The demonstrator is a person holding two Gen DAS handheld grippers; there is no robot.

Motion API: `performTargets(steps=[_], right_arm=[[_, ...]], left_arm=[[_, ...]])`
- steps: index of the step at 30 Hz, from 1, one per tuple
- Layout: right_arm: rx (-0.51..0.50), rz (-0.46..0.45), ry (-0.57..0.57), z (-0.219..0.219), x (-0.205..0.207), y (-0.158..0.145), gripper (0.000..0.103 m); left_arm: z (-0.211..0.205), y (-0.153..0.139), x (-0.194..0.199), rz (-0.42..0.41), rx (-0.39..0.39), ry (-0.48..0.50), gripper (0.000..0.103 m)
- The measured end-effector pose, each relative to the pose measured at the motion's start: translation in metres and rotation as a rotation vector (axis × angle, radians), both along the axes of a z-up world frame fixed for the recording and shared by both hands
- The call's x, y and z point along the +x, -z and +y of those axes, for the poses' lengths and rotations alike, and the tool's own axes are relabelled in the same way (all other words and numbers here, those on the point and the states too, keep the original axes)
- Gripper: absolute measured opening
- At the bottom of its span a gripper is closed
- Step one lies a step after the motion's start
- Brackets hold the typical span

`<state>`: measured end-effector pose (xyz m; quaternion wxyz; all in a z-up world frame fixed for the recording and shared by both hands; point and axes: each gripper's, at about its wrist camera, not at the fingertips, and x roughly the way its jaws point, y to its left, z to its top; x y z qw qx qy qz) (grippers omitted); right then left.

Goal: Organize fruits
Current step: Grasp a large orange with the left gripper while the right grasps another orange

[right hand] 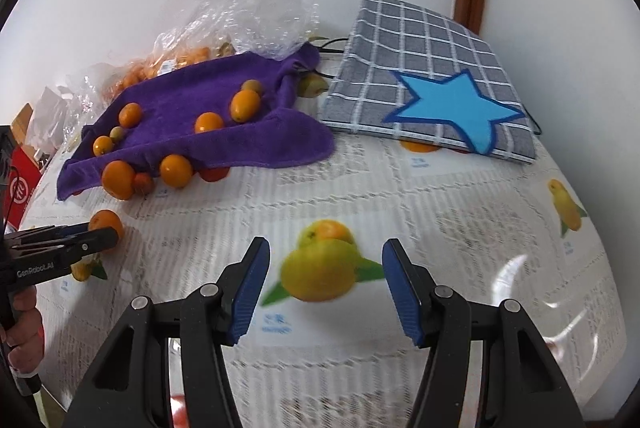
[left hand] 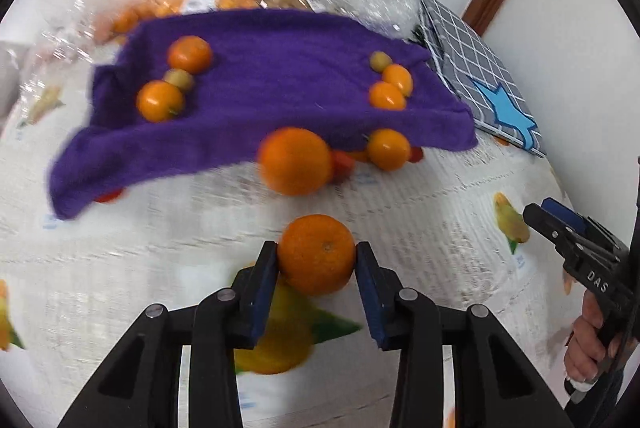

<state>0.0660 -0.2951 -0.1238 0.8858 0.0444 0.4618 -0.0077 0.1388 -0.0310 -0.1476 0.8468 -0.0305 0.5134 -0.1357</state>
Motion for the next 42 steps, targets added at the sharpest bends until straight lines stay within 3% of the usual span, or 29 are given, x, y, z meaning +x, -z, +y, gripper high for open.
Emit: performTargets(steps=[5, 15, 42], right_arm=[[0.026, 0.001, -0.045, 0.026, 0.020, 0.004, 0.057], [0.035, 0.024, -0.122, 0.077, 0.055, 0.015, 0.044], [0.057, 0.032, -0.152, 0.104, 0.079, 0.022, 0.043]], left_arm=[[0.041, -0.006, 0.006, -0.011, 0.020, -0.072, 0.037], [0.103, -0.001, 0.017, 0.006, -0.018, -0.198, 0.037], [0.125, 0.001, 0.023, 0.014, -0.035, -0.233, 0.037]])
